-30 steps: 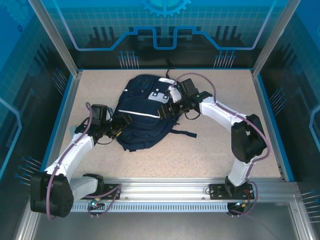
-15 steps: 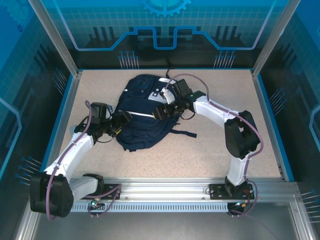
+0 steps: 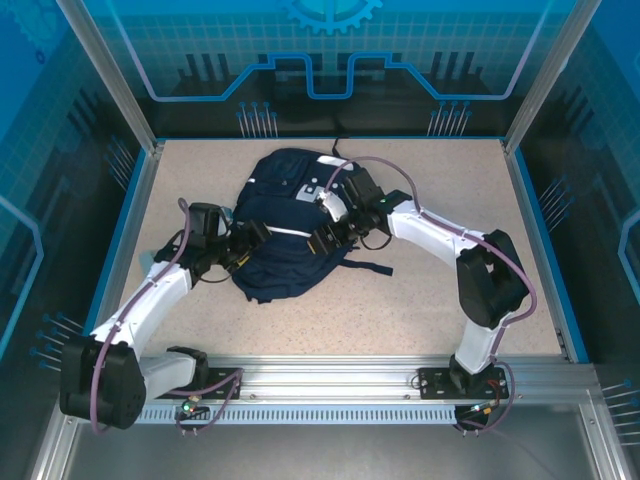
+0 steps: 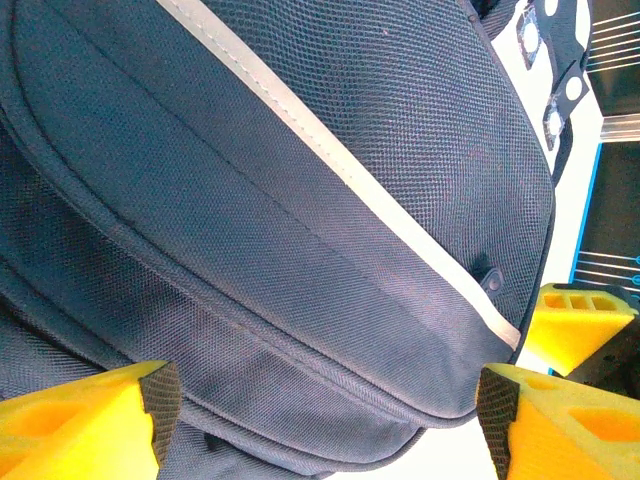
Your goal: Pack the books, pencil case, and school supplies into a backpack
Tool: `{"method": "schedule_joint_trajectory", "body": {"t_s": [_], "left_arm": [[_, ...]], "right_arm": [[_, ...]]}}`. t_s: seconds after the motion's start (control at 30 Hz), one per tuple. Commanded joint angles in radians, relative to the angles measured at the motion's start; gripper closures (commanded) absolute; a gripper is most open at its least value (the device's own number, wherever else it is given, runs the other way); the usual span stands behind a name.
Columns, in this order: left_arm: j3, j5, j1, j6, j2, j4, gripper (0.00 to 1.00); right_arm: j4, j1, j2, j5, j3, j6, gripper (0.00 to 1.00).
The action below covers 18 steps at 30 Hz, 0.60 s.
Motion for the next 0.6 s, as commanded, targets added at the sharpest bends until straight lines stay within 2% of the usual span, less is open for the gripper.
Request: {"method": "schedule_joint_trajectory", "body": {"t_s": [0.0, 0.2, 0.4, 0.47, 0.57], "left_arm": [[0.016, 0.014, -0.008, -0.015, 0.005, 0.015, 0.21], [0.025, 0.017, -0.014, -0.019, 0.004, 0.012, 0.20], [0.025, 0.014, -0.023, -0.025, 0.004, 0.022, 0.21], [0.022, 0.016, -0.026, -0.031, 0.007, 0.030, 0.20], [0.025, 0.017, -0.033, -0.042, 0.015, 0.042, 0.20]], "right_arm": [[-0.058, 0.032, -0.017, 0.062, -0.008, -0.030, 0.40], [-0.100, 0.074, 0.024, 0.153, 0.025, -0.145, 0.43], [-0.110, 0.107, 0.038, 0.225, 0.030, -0.262, 0.50], [-0.118, 0.110, 0.037, 0.240, 0.030, -0.297, 0.49], [-0.139, 0.109, 0.034, 0.276, 0.037, -0.325, 0.41]]}}
